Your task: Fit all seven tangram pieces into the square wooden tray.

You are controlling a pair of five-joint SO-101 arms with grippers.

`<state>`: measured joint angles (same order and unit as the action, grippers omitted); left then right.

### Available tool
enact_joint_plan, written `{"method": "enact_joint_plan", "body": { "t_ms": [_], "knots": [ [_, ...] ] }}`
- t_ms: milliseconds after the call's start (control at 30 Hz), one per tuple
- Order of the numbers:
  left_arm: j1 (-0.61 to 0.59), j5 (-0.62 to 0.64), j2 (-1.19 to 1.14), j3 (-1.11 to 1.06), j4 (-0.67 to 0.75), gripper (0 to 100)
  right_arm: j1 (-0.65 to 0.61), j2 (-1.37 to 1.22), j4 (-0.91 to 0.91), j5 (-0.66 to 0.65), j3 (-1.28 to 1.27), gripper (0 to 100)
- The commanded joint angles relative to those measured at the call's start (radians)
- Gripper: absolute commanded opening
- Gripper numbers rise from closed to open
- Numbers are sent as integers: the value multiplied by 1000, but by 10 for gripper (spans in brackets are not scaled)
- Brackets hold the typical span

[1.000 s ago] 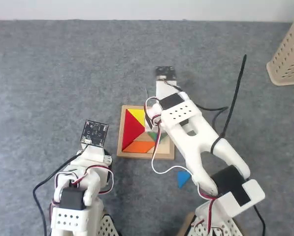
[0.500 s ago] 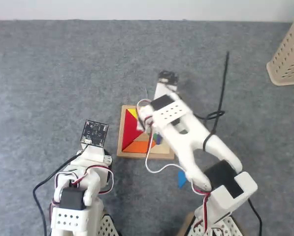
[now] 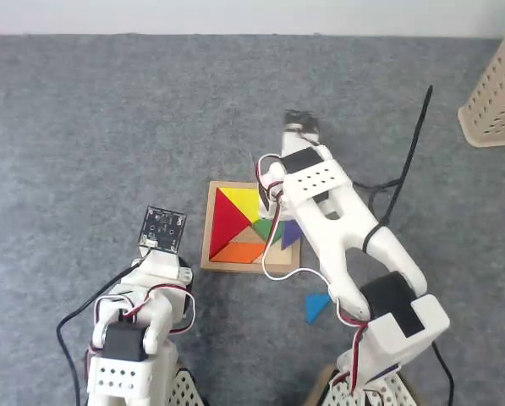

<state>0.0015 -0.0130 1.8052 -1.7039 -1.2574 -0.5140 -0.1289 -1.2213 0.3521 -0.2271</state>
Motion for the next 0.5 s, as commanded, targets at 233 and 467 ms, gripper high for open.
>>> {"method": "enact_joint_plan", "body": {
  "t_ms": [233,467],
  "knots": [
    [-6,8,21,19,-6,12,186,145,285,-420,-127,6],
    [-6,8,21,19,-6,12,196,-8,325,-531,-98,6]
  ]
}}
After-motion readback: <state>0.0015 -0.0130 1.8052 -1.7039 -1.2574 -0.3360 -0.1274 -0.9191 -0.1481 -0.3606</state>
